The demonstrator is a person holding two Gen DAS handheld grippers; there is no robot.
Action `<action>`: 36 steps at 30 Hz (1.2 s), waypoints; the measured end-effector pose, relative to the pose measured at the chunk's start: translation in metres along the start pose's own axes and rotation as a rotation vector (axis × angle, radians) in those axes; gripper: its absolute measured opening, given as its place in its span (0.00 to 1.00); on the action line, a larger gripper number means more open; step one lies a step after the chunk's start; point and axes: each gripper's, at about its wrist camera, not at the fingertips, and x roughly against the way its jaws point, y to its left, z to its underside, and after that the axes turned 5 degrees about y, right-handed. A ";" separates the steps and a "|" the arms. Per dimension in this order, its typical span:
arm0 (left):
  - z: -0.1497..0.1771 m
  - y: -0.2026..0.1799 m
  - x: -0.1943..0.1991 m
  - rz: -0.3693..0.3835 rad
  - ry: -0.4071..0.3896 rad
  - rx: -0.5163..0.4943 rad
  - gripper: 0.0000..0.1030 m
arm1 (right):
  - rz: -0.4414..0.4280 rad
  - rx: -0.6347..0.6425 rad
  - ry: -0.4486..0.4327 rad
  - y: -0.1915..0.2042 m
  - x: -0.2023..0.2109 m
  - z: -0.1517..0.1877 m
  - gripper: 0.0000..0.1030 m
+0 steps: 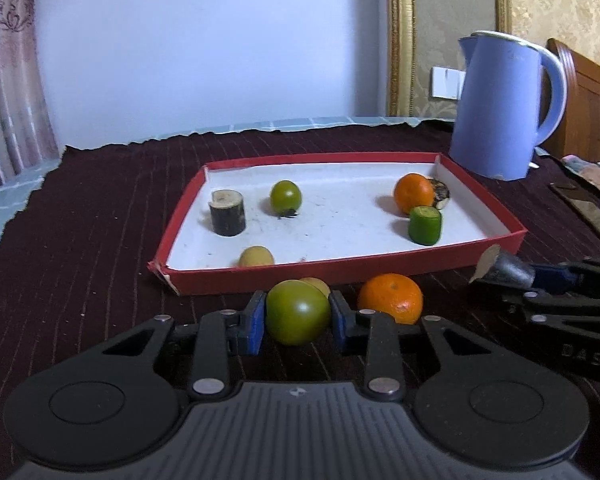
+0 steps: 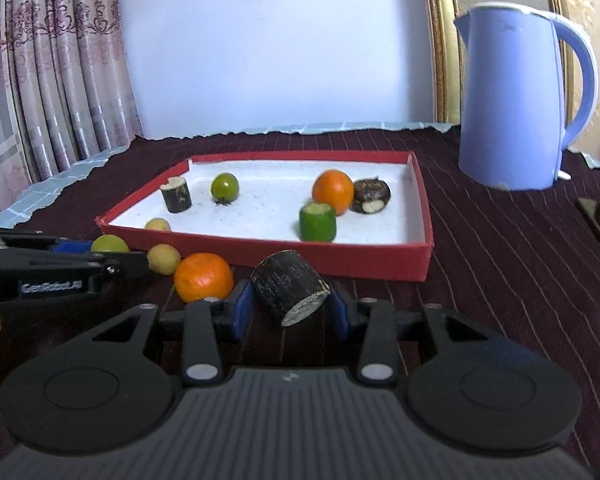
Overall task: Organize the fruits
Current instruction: 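Grasp the green tomato with the left gripper while the right holds the dark cylinder, then carry the green tomato and dark cylinder over the red tray with both grippers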
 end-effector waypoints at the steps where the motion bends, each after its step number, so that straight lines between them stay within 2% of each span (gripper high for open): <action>1: -0.001 0.000 -0.001 -0.011 0.004 0.004 0.31 | 0.001 0.005 -0.005 0.002 0.001 -0.002 0.38; 11: -0.010 -0.001 -0.005 -0.094 0.014 0.020 0.31 | 0.015 0.022 -0.035 0.008 0.009 -0.012 0.38; 36: -0.043 -0.002 -0.024 -0.183 0.032 0.033 0.31 | 0.020 0.064 -0.087 0.016 0.007 -0.040 0.38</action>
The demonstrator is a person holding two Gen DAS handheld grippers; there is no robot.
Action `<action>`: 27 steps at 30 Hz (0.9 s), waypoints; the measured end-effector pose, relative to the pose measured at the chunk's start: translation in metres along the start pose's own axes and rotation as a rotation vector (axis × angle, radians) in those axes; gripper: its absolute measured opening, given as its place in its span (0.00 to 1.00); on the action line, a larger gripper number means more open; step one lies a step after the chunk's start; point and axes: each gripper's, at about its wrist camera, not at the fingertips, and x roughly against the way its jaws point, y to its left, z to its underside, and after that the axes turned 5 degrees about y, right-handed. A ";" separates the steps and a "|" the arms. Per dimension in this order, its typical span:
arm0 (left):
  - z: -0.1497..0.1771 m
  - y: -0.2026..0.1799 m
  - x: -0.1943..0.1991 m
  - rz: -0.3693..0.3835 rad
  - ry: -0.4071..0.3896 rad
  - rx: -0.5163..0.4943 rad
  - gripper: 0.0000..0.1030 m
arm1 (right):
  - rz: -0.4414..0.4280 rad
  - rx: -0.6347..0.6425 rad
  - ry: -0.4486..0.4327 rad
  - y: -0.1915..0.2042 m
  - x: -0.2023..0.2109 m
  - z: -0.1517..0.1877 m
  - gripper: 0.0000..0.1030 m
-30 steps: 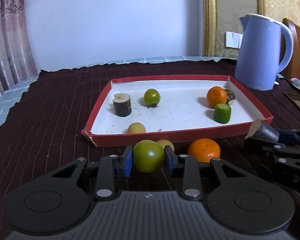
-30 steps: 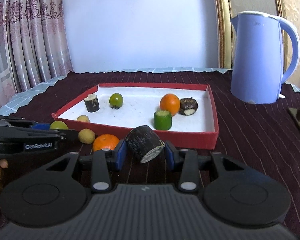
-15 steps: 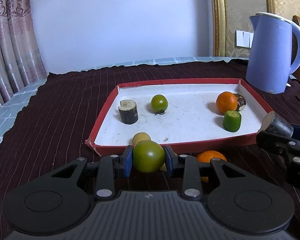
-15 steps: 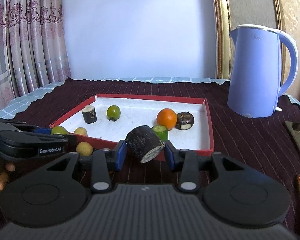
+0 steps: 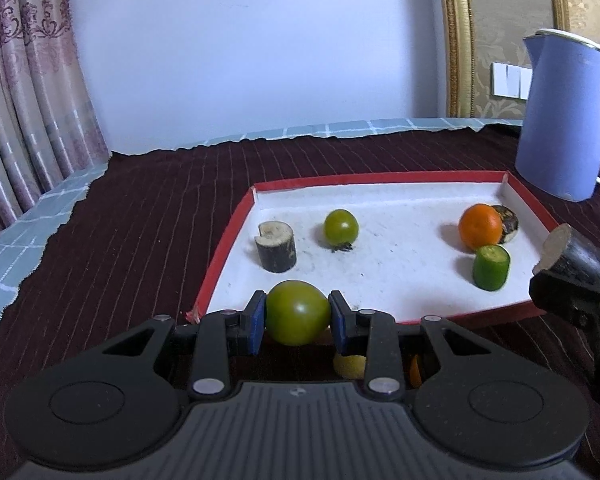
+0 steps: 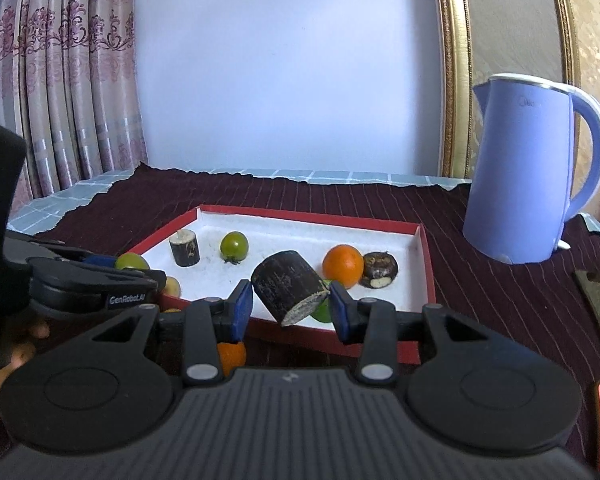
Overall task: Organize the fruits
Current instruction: 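Carry the green tomato and dark cylinder over the red tray with both grippers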
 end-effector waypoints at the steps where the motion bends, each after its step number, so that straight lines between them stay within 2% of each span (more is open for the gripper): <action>1: -0.001 -0.001 -0.002 -0.003 0.002 0.000 0.31 | -0.001 0.000 -0.002 0.000 0.000 -0.001 0.38; 14: -0.015 -0.006 -0.025 0.004 0.055 0.008 0.31 | 0.006 0.011 -0.003 -0.002 -0.013 -0.014 0.38; 27: -0.036 -0.011 -0.044 -0.014 0.068 -0.001 0.31 | 0.017 -0.004 -0.013 -0.011 -0.034 -0.030 0.38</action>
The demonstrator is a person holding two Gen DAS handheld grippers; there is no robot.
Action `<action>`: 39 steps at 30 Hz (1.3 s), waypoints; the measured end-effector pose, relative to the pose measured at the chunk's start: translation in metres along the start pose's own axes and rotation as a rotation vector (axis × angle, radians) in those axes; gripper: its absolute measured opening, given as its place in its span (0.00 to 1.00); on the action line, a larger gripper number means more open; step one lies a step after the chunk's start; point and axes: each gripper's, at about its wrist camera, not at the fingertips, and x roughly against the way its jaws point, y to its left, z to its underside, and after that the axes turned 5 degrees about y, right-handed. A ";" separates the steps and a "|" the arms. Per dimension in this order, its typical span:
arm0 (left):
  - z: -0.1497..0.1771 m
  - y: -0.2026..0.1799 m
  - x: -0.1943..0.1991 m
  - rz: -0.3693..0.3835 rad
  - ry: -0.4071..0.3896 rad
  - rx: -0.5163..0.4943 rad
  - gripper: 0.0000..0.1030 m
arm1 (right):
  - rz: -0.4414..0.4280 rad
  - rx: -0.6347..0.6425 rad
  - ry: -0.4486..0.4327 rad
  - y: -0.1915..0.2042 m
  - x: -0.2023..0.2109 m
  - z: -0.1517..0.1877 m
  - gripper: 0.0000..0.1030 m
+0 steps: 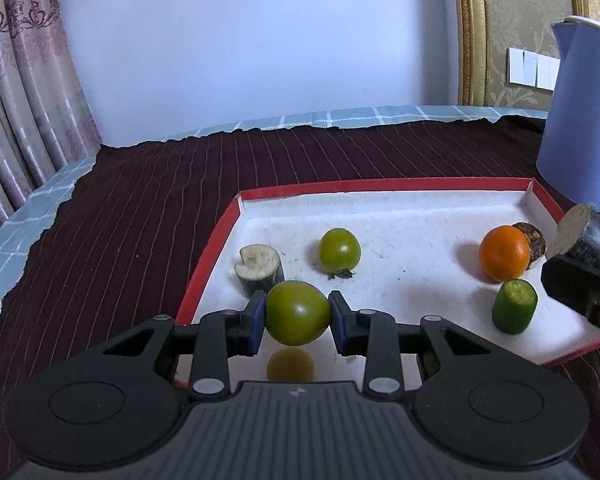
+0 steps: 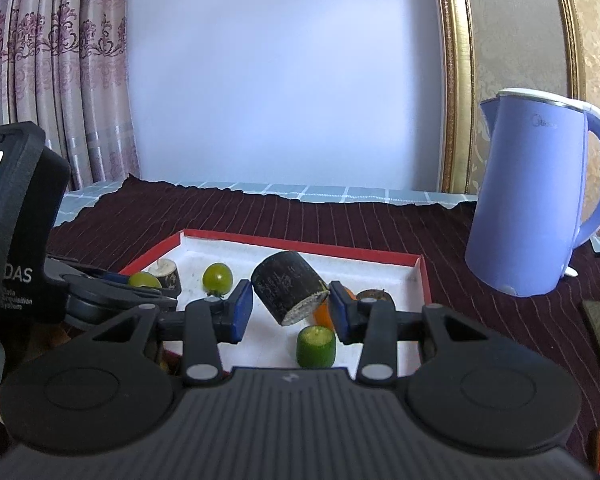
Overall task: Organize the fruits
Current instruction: 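Carry the green tomato and dark cylinder over the red tray with both grippers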
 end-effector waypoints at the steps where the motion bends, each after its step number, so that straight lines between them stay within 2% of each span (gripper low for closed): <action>1: -0.002 0.000 -0.001 -0.003 -0.002 -0.001 0.31 | 0.000 0.000 0.001 0.000 -0.002 0.000 0.38; 17: -0.025 -0.003 -0.021 -0.020 0.016 0.011 0.31 | 0.019 0.016 0.006 -0.005 -0.021 -0.015 0.38; 39: -0.061 -0.013 -0.051 -0.018 0.037 0.007 0.31 | 0.033 -0.033 0.039 -0.025 -0.065 -0.035 0.38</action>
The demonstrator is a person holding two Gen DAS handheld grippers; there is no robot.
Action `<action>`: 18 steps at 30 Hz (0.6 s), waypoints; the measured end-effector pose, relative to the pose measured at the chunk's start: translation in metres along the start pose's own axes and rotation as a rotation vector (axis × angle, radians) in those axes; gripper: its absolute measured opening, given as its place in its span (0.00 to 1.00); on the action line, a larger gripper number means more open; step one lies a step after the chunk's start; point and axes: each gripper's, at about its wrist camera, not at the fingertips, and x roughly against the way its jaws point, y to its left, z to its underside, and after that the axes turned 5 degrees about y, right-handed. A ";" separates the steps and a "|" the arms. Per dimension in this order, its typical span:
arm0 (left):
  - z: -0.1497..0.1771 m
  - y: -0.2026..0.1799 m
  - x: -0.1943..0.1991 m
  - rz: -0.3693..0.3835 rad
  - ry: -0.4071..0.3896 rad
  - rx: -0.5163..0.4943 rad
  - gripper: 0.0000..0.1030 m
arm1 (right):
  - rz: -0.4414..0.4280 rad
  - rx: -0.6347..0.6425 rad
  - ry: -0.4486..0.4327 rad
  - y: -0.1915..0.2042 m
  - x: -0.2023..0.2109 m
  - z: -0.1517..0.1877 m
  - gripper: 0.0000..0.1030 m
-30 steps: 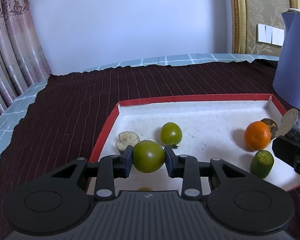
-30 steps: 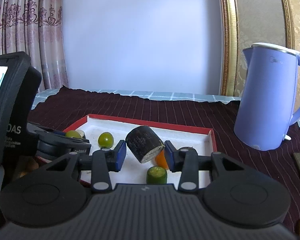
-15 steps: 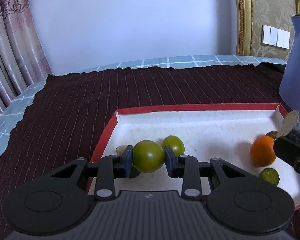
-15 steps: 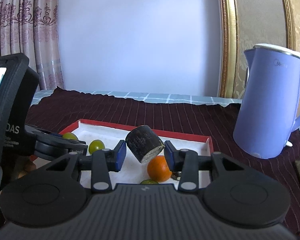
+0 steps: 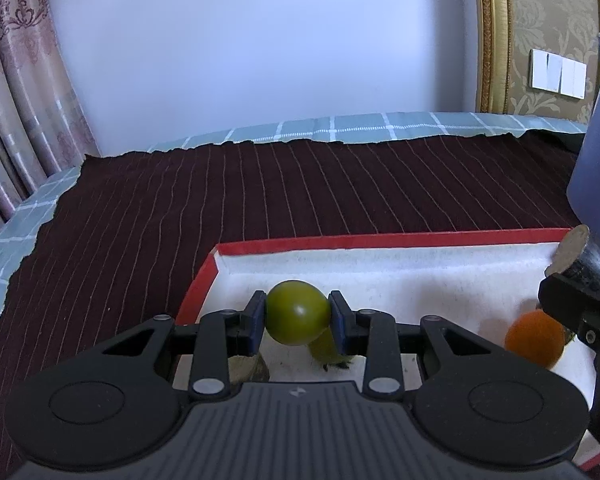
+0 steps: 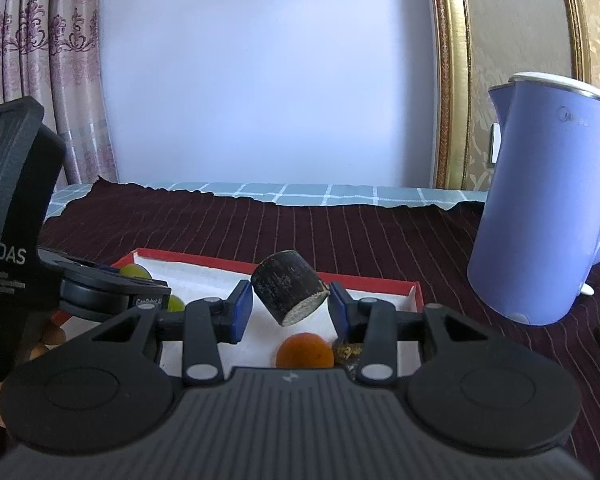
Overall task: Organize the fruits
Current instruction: 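Carry the green tomato and dark cylinder over the red tray with both grippers, then open the right gripper to set down the cylinder while the left releases the tomato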
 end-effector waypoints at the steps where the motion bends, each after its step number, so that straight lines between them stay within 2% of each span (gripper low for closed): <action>1: -0.001 -0.001 -0.001 -0.001 0.002 -0.003 0.31 | 0.001 -0.003 0.001 -0.001 -0.003 -0.001 0.38; 10: -0.008 -0.009 -0.016 0.009 0.024 -0.006 0.31 | 0.024 -0.024 0.020 -0.008 -0.024 -0.006 0.38; 18: -0.008 -0.019 -0.016 0.006 0.000 -0.026 0.32 | 0.055 -0.056 0.026 -0.017 -0.037 -0.004 0.38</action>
